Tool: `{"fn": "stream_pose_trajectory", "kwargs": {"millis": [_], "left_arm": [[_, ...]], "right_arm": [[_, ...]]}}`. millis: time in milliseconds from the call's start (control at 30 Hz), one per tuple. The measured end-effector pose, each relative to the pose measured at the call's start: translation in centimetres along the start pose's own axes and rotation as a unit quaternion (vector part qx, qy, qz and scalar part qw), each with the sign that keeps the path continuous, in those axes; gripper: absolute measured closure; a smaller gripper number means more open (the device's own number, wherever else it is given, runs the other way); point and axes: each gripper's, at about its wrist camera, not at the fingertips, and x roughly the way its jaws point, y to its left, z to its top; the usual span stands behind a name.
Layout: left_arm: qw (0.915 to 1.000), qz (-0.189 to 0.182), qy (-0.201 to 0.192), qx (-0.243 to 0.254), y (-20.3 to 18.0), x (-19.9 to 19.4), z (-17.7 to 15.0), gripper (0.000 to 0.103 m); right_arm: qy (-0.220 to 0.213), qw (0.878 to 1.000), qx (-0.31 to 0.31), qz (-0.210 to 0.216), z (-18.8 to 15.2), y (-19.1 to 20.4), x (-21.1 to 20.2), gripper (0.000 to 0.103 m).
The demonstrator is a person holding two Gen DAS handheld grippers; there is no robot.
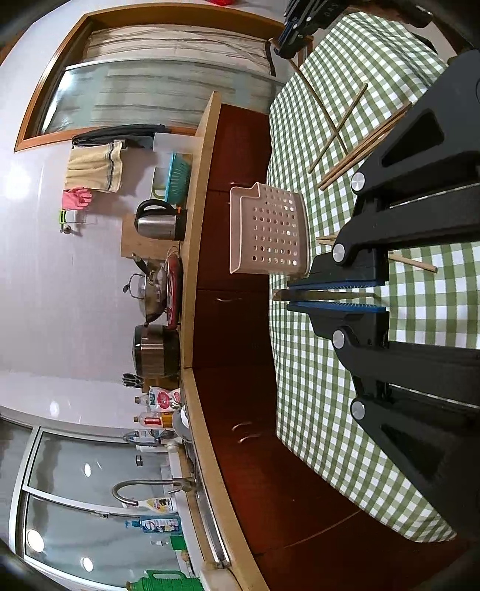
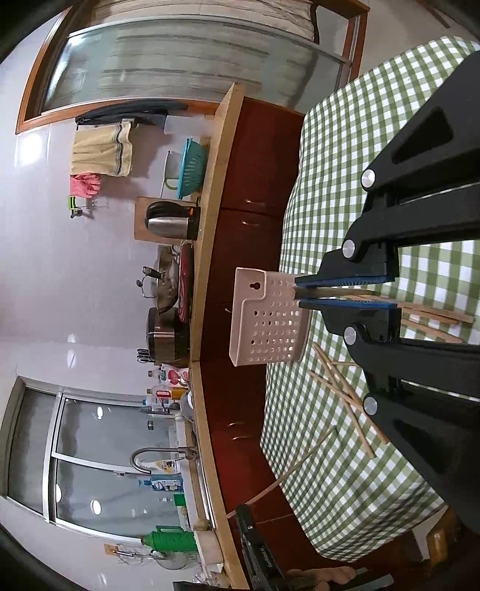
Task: Organize utensils
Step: 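Lift both held chopsticks and carry them over the white basket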
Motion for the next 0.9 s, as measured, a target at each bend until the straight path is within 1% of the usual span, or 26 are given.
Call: {"fn": "stream_pose_trajectory", "kwargs": {"millis": [333,533,767,900], "left_arm": [[1.0000,-0.007,-0.005,-0.004,0.4,1.9,1.6,0.097],[0.9998,-0.015,-0.012,-0.011,0.7,2.7,2.8,0.097],[0.9990,-0.031,-0.030,-0.011,0.3,3.7,5.3,0.097],[0.9981,-0.044,-0.042,-0.011,-0.1,4.4,7.1,0.097]], "right_arm": [[-0.012,1.000,0.007,0.002,2.2,-0.7,2.6,0.096],[-0.011,1.000,0.014,0.006,3.1,-1.0,3.5,0.096],[-0.029,0.999,0.018,0.009,5.1,-1.4,3.6,0.096],[-0.048,0.999,0.019,0.018,6.9,-1.6,3.9,0.096]]}}
